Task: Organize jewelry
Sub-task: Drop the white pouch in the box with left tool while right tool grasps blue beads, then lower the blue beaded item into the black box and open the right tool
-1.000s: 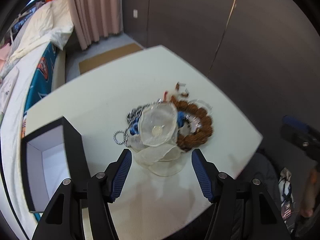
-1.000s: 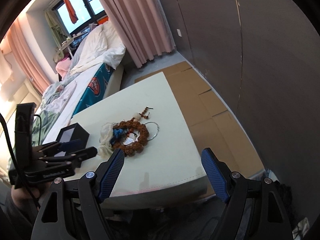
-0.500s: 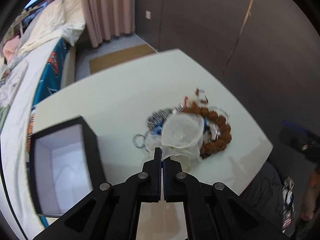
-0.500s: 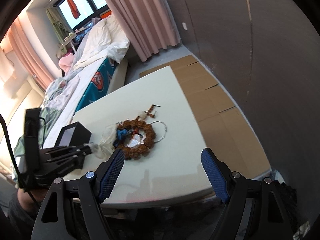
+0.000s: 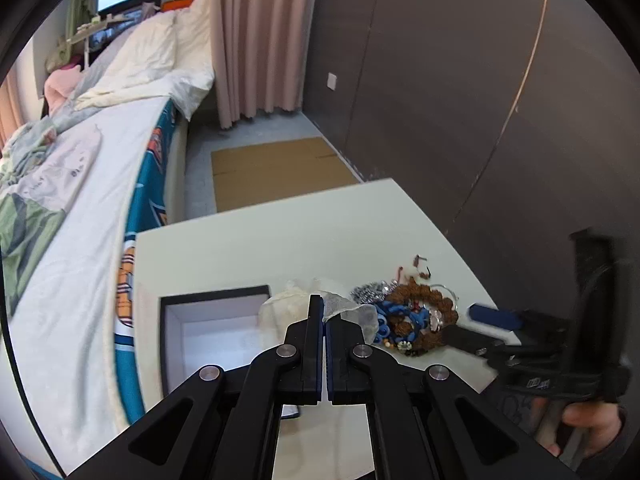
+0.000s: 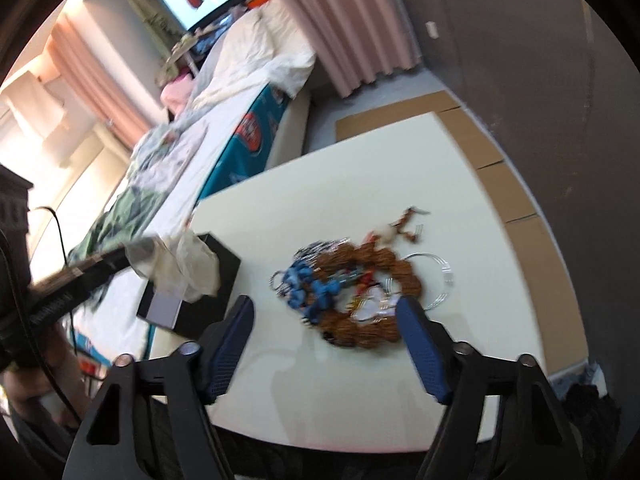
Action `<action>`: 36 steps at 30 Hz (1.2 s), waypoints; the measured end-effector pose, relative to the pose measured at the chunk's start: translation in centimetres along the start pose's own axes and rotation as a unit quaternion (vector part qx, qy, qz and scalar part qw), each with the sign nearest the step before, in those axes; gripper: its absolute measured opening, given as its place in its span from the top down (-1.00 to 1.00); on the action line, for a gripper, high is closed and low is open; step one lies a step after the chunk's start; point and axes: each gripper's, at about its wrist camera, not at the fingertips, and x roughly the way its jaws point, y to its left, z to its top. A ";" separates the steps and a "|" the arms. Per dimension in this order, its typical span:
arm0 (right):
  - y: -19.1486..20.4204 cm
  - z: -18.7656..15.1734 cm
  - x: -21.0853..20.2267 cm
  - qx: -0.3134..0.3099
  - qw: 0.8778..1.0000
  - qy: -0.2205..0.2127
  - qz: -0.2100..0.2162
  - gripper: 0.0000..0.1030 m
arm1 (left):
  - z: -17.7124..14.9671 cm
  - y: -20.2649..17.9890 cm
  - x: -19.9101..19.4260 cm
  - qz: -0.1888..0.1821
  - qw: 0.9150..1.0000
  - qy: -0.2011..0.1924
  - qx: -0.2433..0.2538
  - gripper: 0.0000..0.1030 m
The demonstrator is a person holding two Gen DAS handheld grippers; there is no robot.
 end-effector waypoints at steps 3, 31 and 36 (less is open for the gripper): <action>0.9 0.2 1.3 -0.016 1.000 0.015 -0.009 -0.28 | 0.2 1.0 -1.0 0.004 1.000 -0.009 -0.007 1.00; 7.4 3.6 -1.0 -0.068 0.998 -0.003 -0.007 0.71 | -1.1 8.7 -2.3 -0.013 0.992 -0.018 -0.122 -0.68; 9.9 4.3 -1.1 -0.086 0.996 -0.008 0.014 0.71 | -1.5 10.1 -3.7 -0.003 0.990 -0.030 -0.136 -0.72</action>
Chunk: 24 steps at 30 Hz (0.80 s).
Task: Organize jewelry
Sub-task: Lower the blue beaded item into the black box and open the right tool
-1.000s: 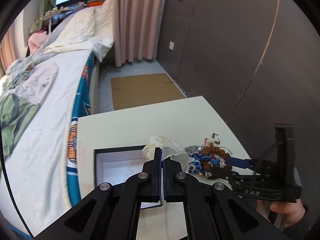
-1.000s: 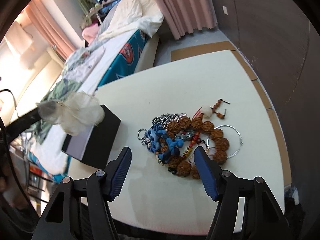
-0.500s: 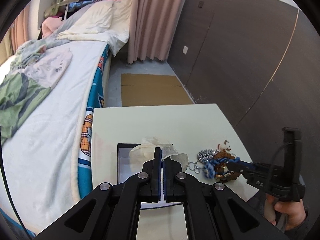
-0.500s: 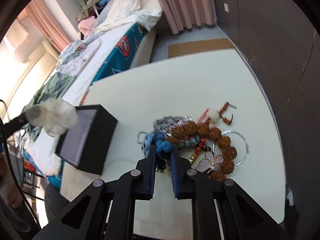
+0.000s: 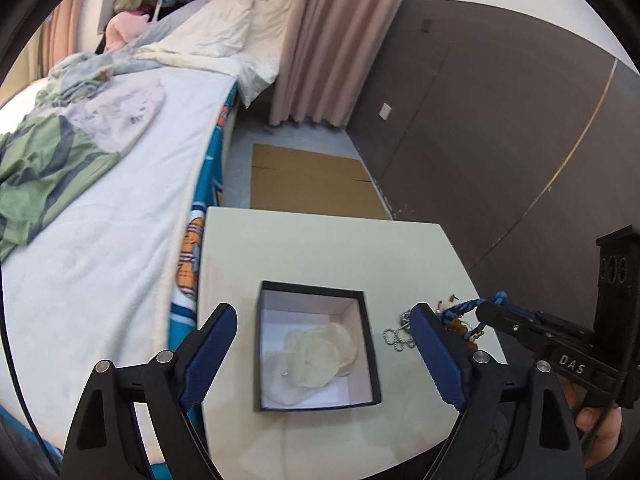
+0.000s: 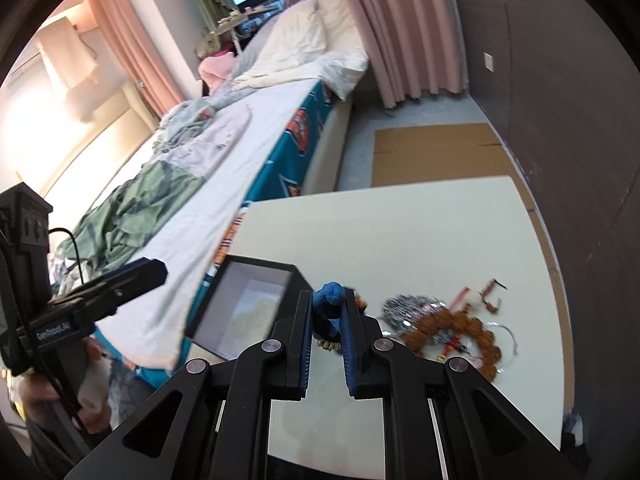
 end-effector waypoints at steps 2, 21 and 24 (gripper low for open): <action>1.1 0.4 0.3 -0.008 1.000 -0.002 0.010 0.71 | -0.1 0.7 -0.6 0.007 1.000 -0.006 -0.006 -0.72; 3.8 0.5 1.7 0.007 0.998 0.008 0.054 -0.51 | 0.1 1.6 -3.0 0.034 0.999 -0.017 0.004 -0.72; 1.0 0.1 0.4 0.036 0.999 -0.001 0.036 -0.52 | 0.2 0.2 -2.4 0.024 0.999 -0.013 0.018 -0.72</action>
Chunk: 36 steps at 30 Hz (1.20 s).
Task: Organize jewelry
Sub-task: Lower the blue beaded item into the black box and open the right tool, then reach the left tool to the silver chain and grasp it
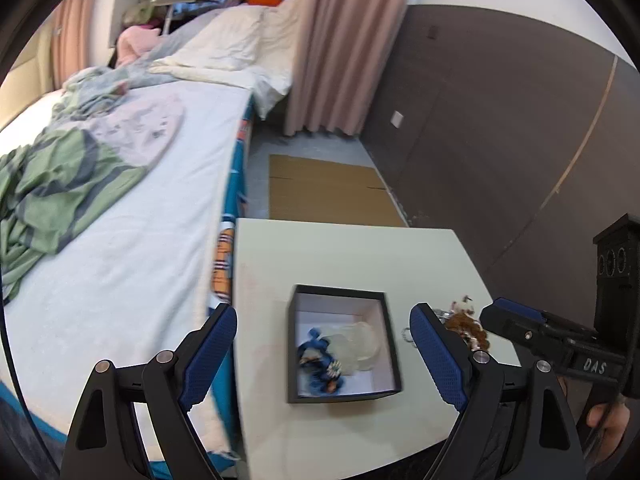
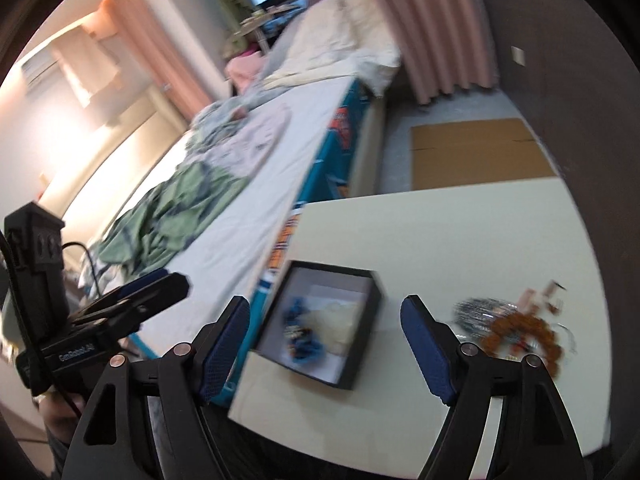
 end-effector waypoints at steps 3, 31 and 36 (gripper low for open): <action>-2.7 -0.3 -1.3 0.029 0.999 -0.006 -0.018 -0.52 | 0.0 -1.7 0.7 -0.009 1.000 0.005 0.015 -0.72; -16.9 -5.5 -7.8 0.171 0.980 -0.032 -0.101 -0.52 | -0.7 -13.8 10.9 -0.018 0.971 0.142 0.191 0.13; -17.7 -6.2 -8.1 0.179 0.978 -0.032 -0.104 -0.52 | -1.5 -14.8 13.3 -0.001 0.962 0.166 0.217 0.14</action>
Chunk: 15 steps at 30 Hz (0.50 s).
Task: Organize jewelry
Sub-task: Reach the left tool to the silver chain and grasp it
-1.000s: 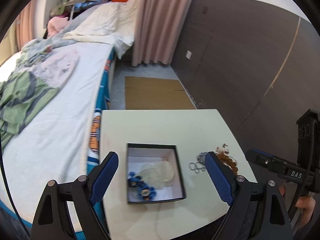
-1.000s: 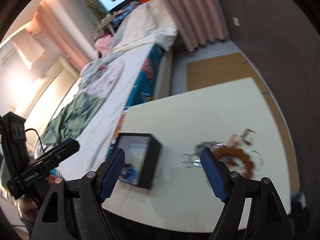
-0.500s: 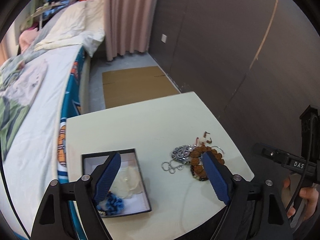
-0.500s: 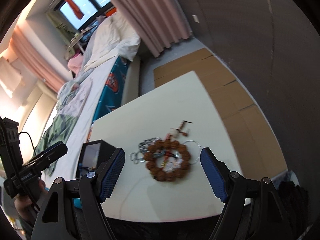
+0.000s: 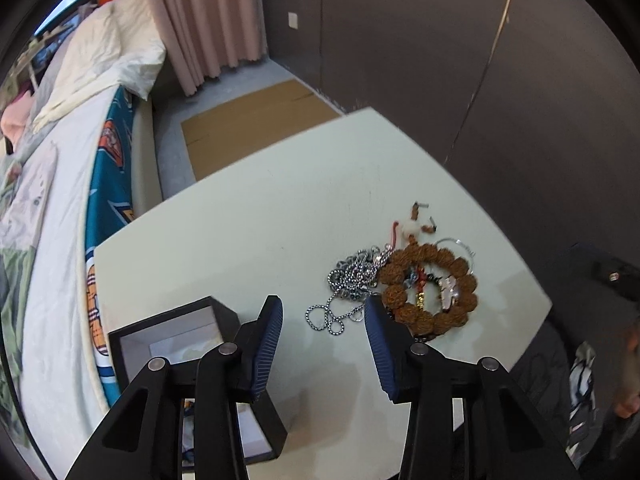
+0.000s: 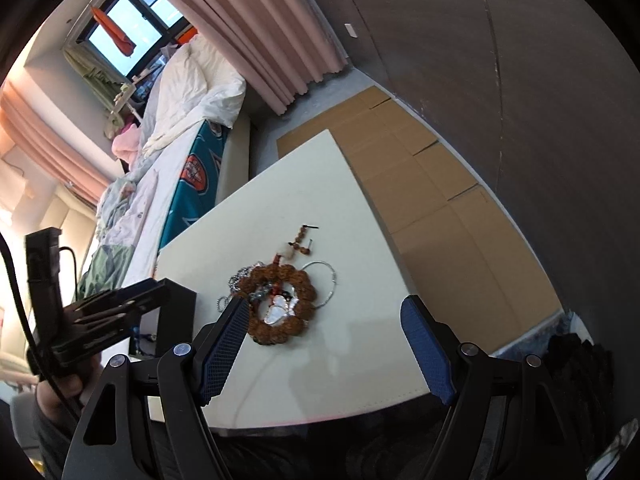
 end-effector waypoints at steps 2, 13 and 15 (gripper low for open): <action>-0.4 -0.1 0.0 0.003 1.000 0.001 -0.003 -0.52 | 0.2 -0.5 0.9 0.001 1.000 0.006 0.010 0.14; -2.4 -0.7 0.2 0.018 1.000 0.011 -0.011 -0.52 | 0.7 -2.6 5.3 0.031 0.996 0.057 0.065 0.14; -2.7 -0.8 0.2 0.020 1.000 0.012 -0.013 -0.52 | 0.8 -2.9 6.0 0.033 0.995 0.065 0.070 0.14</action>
